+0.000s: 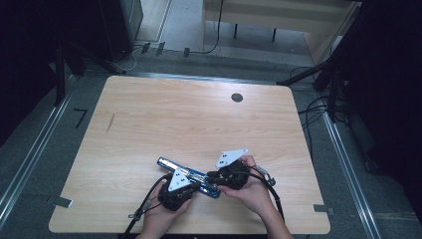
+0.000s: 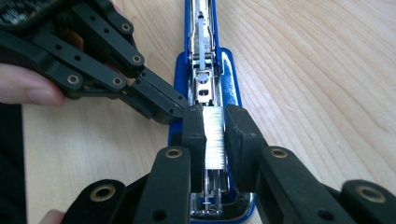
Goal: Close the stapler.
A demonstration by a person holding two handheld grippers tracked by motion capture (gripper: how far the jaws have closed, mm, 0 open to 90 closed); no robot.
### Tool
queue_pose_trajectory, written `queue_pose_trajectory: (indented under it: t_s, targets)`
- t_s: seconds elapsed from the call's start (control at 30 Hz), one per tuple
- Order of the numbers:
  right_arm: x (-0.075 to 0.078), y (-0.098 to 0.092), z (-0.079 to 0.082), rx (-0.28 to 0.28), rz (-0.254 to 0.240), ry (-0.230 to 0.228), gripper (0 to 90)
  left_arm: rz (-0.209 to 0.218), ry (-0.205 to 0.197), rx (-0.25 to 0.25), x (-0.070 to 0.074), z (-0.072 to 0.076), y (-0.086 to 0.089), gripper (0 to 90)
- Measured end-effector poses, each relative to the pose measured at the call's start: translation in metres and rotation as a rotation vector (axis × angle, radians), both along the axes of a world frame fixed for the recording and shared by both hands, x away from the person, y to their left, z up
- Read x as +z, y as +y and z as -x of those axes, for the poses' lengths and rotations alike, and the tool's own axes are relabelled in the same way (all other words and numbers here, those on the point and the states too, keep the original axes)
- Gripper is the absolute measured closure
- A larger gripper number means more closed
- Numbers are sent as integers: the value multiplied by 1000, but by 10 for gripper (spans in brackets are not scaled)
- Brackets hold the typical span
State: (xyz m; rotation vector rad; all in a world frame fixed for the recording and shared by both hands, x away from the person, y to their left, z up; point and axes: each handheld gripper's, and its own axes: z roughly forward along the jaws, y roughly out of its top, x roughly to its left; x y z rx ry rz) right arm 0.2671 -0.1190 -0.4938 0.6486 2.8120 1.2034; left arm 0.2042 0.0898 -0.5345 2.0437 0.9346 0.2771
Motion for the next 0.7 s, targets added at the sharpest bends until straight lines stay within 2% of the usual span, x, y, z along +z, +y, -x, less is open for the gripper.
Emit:
queue_pose_trajectory:
  t_s: [0.13,0.3,0.5,0.7]
  targets:
    - [-3,-3,-3,-11,-20,52,798,-4,1,-1,0,0,0,900]
    - [-5,-3,-4,-18,-13,73,798,-1,0,-1,0,0,0,900]
    - [-8,-1,-4,-15,3,72,798,-3,0,-2,0,0,0,900]
    - [-9,-2,-5,-12,-16,69,798,-2,0,-2,0,0,0,900]
